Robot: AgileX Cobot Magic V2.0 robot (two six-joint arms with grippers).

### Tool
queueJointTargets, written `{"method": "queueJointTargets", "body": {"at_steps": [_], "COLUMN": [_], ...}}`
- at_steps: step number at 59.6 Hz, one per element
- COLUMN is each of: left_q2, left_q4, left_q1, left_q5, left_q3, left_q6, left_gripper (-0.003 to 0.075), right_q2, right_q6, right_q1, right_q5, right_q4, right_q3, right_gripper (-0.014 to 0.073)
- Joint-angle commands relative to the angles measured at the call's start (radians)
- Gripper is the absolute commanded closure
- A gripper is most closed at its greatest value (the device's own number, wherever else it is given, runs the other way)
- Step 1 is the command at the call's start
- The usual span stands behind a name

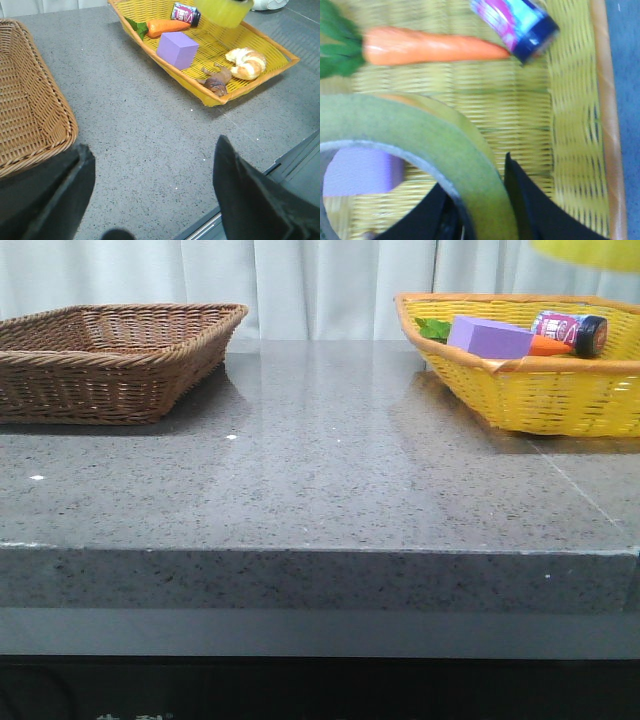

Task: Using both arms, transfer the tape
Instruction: 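Close the right gripper on the tape roll and lift it out, then carry the tape roll with the right gripper to the table between baskets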

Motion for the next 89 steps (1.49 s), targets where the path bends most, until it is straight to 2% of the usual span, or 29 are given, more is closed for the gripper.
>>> {"method": "queueJointTargets", "body": {"at_steps": [1, 11, 24, 38, 62, 67, 74, 77, 89], "left_q2": [0.0, 0.0, 0.0, 0.0, 0.0, 0.0, 0.0, 0.0, 0.0], "left_q4": [-0.017, -0.017, -0.017, -0.017, -0.017, -0.017, -0.017, -0.017, -0.017], "left_q1": [-0.007, -0.007, -0.007, -0.007, -0.007, -0.007, -0.007, -0.007, -0.007], "left_q5": [-0.077, -0.077, -0.077, -0.077, -0.077, -0.077, -0.077, -0.077, -0.077], "left_q3": [-0.033, -0.033, -0.033, -0.033, -0.033, -0.033, -0.033, -0.033, -0.033], "left_q6": [-0.002, -0.002, -0.002, -0.002, -0.002, -0.002, -0.002, -0.002, -0.002], "left_gripper": [0.023, 0.023, 0.023, 0.023, 0.023, 0.023, 0.023, 0.023, 0.023], "right_q2": [-0.12, -0.164, -0.128, -0.029, 0.139, 0.154, 0.161, 0.158, 0.086], "right_q6": [-0.022, -0.025, -0.037, -0.066, -0.076, -0.076, -0.076, -0.076, -0.073], "right_q1": [0.054, 0.222, 0.414, 0.536, 0.582, 0.582, 0.582, 0.582, 0.582], "right_q5": [-0.01, -0.004, 0.012, 0.021, 0.014, 0.016, 0.017, 0.017, 0.031], "right_q4": [0.035, 0.035, 0.033, -0.007, -0.11, -0.124, -0.125, -0.124, -0.118], "right_q3": [-0.036, -0.036, -0.035, -0.035, -0.035, -0.035, -0.035, -0.036, -0.037], "right_gripper": [0.0443, 0.0443, 0.0443, 0.0443, 0.0435, 0.0377, 0.0223, 0.0187, 0.0181]}}
